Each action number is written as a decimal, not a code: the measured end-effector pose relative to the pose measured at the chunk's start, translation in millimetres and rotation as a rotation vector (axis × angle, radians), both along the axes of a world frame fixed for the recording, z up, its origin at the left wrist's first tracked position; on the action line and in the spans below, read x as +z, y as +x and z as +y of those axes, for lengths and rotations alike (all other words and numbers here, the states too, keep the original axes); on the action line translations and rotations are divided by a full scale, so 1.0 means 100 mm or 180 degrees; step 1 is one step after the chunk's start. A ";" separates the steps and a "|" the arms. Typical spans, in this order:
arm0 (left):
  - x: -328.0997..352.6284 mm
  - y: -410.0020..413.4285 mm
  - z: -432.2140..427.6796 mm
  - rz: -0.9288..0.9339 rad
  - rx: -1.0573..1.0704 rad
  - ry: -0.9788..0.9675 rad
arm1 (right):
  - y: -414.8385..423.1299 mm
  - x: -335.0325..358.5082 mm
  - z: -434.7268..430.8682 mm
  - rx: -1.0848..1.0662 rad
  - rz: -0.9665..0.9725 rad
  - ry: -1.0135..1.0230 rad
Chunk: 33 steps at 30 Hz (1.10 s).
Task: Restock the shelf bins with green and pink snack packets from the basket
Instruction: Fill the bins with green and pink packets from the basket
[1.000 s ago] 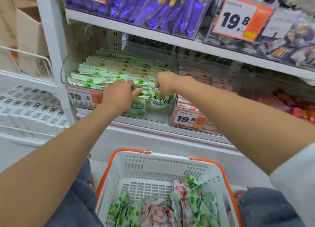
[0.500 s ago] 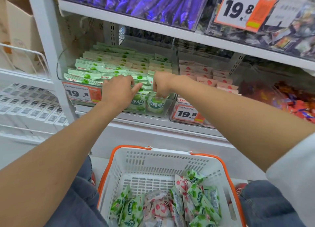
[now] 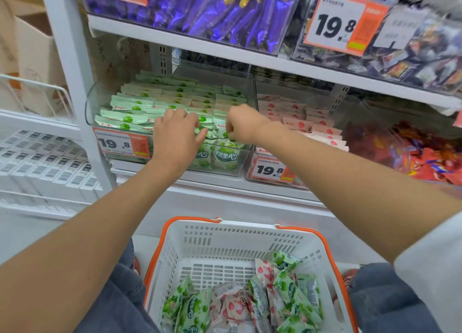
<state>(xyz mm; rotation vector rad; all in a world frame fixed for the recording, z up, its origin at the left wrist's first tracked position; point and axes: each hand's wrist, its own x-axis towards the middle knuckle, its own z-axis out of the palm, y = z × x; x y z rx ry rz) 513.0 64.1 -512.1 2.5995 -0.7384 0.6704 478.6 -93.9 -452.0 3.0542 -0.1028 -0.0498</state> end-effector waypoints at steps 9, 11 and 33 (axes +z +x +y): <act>-0.68 -0.79 -0.07 0.2178 -0.0382 0.0205 | -1.26 -0.90 -0.20 -0.0108 -0.0519 0.1081; -1.01 -0.96 -0.07 0.2569 -0.0500 0.0748 | -1.61 -1.39 -0.26 -0.0444 0.0155 0.1337; -3.40 -1.67 0.65 0.3235 -0.0211 0.2553 | -2.55 -3.07 -0.24 -0.1031 0.1837 0.2017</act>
